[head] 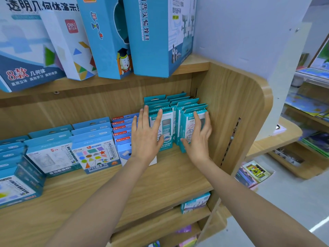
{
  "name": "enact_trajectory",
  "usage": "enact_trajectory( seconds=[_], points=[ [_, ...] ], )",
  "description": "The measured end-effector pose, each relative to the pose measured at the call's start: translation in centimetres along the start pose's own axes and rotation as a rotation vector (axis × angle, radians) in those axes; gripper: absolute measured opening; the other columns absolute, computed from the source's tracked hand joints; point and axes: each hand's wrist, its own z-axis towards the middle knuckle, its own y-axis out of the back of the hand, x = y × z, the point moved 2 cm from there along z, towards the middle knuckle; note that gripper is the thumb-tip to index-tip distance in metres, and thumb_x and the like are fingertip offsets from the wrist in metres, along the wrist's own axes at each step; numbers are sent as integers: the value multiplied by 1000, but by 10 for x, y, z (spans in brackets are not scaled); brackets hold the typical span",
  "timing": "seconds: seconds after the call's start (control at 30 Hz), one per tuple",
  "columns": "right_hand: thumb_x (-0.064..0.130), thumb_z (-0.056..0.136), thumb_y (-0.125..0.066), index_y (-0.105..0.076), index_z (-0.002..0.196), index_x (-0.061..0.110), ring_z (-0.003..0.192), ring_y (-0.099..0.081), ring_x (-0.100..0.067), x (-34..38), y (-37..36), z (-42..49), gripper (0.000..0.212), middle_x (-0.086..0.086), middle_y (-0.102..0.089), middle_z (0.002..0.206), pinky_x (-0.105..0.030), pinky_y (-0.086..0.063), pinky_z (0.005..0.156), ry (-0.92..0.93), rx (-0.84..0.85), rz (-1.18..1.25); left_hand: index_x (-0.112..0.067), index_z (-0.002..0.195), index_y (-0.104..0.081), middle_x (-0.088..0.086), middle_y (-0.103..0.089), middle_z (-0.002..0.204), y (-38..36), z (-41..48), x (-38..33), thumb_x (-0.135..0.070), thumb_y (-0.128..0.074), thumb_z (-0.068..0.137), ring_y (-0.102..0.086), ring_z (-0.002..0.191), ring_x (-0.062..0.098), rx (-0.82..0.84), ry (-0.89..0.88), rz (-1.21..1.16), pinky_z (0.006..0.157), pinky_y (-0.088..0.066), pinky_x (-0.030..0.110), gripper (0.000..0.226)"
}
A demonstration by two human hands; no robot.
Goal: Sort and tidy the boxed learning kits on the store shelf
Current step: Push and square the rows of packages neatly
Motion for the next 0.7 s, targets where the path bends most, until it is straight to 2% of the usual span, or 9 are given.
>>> enact_trajectory(
  seconds=[0.13,0.27,0.33,0.43,0.57,0.7],
  points=[
    [-1,75,-74,-21,147,24,142,-9,-26,5,0,3,92,-10,-4,155,-36,-30,111,-66,-44,36,-22,151,-18,22,-21,155,-1,-1,1,-40,-71,79,-24,143,36,-17,0,5,114,-24,49,91],
    [11,74,-80,-18,150,22,135,-21,-25,2,2,5,98,-14,-23,147,-34,-32,107,-63,-27,16,-20,151,-22,20,-18,156,-1,0,0,-37,-69,81,-19,144,36,-44,-32,-20,115,-23,49,86],
    [18,73,-82,-14,151,21,133,-23,-25,3,2,6,103,-14,-26,146,-34,-33,107,-60,-12,-18,-19,151,-23,17,-16,158,-1,3,-3,-36,-66,83,-15,146,34,-59,-75,-32,117,-20,50,82],
    [28,73,-81,-13,150,19,138,-20,-26,3,8,9,103,-12,-16,154,-40,-30,112,-12,-37,-67,-19,151,-24,14,-15,159,-1,9,-9,-37,-61,86,-14,146,32,-68,-122,-42,118,-15,50,77],
    [37,82,-72,-12,152,18,148,-2,-20,10,24,24,94,-3,2,161,-39,-12,120,142,-18,-20,-19,150,-25,12,-18,158,-1,21,-11,-37,-59,87,-16,146,31,-76,-144,-46,118,-13,50,74],
    [46,87,-62,-13,153,18,149,6,-18,20,32,51,86,-2,2,162,-43,-3,122,207,70,-131,-19,150,-25,12,-20,158,-2,31,-15,-37,-57,88,-15,146,30,-53,-160,-58,119,-13,51,73]
  ],
)
